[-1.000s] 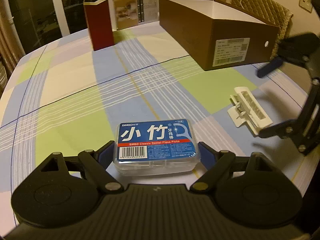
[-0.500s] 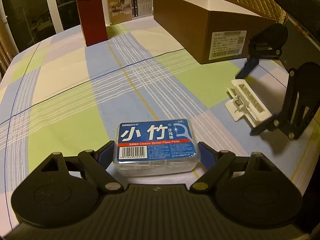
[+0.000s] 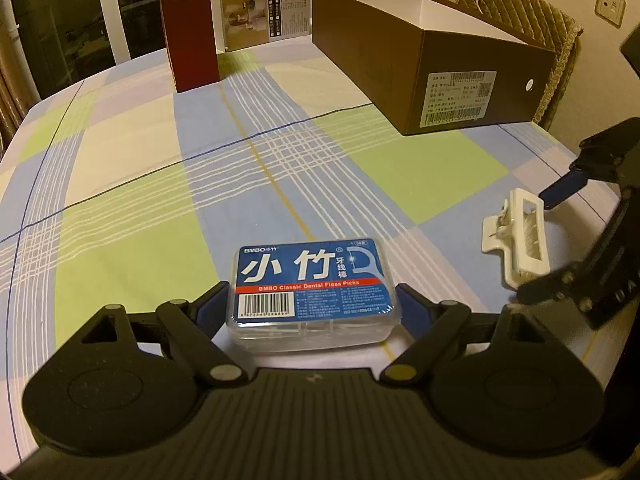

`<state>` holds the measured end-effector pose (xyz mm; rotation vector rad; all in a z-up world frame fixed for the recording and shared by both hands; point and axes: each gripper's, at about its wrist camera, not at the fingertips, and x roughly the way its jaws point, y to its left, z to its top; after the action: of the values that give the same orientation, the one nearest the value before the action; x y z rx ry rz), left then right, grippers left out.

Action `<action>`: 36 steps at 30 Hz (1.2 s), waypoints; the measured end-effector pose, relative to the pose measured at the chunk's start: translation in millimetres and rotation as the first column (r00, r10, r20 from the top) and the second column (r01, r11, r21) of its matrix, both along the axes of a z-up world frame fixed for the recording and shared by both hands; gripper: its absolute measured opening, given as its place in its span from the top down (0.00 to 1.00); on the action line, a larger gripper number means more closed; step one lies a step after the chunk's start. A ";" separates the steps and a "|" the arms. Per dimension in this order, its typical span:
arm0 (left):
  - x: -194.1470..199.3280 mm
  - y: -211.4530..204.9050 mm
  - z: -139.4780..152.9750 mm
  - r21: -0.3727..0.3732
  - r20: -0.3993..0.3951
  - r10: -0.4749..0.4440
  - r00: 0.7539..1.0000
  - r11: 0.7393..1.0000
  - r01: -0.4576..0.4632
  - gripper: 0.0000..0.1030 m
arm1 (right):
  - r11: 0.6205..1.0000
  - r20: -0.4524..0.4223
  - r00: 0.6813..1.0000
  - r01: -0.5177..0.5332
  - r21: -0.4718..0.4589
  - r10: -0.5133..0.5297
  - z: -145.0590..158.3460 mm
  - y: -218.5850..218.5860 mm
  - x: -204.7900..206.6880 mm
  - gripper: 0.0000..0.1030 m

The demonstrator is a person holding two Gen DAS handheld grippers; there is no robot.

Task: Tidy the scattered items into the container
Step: 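Lift and carry the floss box and hair clip with both tools to the brown box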

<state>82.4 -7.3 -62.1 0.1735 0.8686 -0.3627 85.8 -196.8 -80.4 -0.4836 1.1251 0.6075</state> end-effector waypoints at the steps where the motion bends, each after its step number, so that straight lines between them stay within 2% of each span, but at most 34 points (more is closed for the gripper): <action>1: 0.6 0.2 0.6 -0.003 0.002 0.002 1.000 1.000 -0.002 0.18 | 1.000 0.013 1.000 -0.011 -0.002 0.011 0.6 0.2 0.2 0.01; 8: 1.1 -0.4 -1.8 -0.005 -0.009 -0.005 1.000 1.000 0.005 0.18 | 0.997 0.028 0.997 -0.076 0.011 0.076 -4.6 7.6 -1.4 0.01; 9: 1.4 -0.2 -2.4 -0.004 -0.013 -0.006 1.000 1.000 0.006 0.18 | 0.998 0.023 0.998 -0.061 0.022 0.060 -5.7 5.9 -0.6 0.01; 10: 1.5 -0.3 -2.9 -0.005 -0.015 -0.006 1.000 1.000 0.006 0.18 | 0.998 0.017 0.999 -0.039 0.039 0.039 -6.4 4.0 0.1 0.12; 17: 2.6 -2.9 -5.8 0.009 -0.018 -0.007 1.000 1.000 0.007 0.18 | 0.976 0.035 0.986 0.159 0.150 -0.166 -6.0 -7.1 -11.1 0.13; 20: 3.5 -3.8 -6.8 0.015 -0.020 -0.003 1.000 1.000 0.003 0.18 | 0.961 0.051 0.974 0.207 0.182 -0.220 -5.8 -7.2 -15.6 0.13; 25: 6.6 -5.2 -9.1 0.034 -0.018 0.023 1.000 0.999 -0.022 0.13 | 0.958 0.083 0.970 0.209 0.197 -0.229 -7.1 -3.4 -16.8 0.13; 36: 17.8 -0.9 -6.8 -0.026 -0.048 0.108 0.993 0.994 -0.109 0.15 | 0.956 0.098 0.968 0.206 0.210 -0.230 -9.7 0.9 -17.0 0.13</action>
<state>100.2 -8.3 -68.9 0.0912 0.9142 -0.2780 68.8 -195.9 -90.0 -0.2169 0.9744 0.4830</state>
